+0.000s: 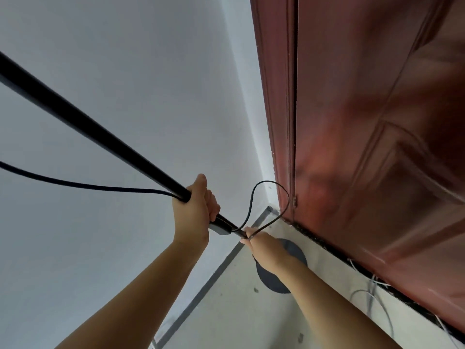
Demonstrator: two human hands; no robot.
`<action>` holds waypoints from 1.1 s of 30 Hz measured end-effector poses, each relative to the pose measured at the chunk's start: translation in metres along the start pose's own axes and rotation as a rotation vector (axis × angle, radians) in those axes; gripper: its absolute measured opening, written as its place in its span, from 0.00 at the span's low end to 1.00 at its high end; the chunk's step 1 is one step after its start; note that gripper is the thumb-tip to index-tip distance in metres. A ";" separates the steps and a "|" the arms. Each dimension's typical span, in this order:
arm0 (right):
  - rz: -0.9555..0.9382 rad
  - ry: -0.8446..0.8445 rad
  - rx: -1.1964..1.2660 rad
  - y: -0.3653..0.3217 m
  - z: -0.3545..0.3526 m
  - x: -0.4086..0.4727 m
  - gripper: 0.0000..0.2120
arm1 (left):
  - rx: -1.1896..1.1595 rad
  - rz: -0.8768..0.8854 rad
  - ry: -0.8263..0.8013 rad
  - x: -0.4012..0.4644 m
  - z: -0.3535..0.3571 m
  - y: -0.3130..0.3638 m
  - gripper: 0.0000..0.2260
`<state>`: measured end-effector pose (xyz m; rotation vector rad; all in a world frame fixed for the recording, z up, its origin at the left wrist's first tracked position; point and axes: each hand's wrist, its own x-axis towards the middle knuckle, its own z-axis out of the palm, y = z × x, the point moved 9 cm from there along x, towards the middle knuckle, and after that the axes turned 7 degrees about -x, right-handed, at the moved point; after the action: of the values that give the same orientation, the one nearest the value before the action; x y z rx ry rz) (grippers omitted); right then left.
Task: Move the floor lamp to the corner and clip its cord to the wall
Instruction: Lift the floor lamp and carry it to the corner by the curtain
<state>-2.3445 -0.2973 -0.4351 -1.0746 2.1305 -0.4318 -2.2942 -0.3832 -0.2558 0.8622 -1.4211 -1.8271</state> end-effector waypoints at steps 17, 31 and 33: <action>-0.323 -0.360 -0.277 -0.234 0.009 -0.209 0.16 | -0.089 0.118 0.400 -0.204 -0.151 0.209 0.26; -0.694 -0.626 -0.498 -0.509 0.295 -0.429 0.13 | -0.254 0.278 1.000 -0.563 -0.496 0.299 0.24; -0.751 -0.653 -0.528 -0.548 0.340 -0.465 0.09 | -0.250 0.294 1.060 -0.615 -0.540 0.311 0.23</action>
<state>-1.6006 -0.2485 -0.1583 -1.9922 1.2240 0.1744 -1.4729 -0.2326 0.0064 1.1518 -0.5748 -0.9917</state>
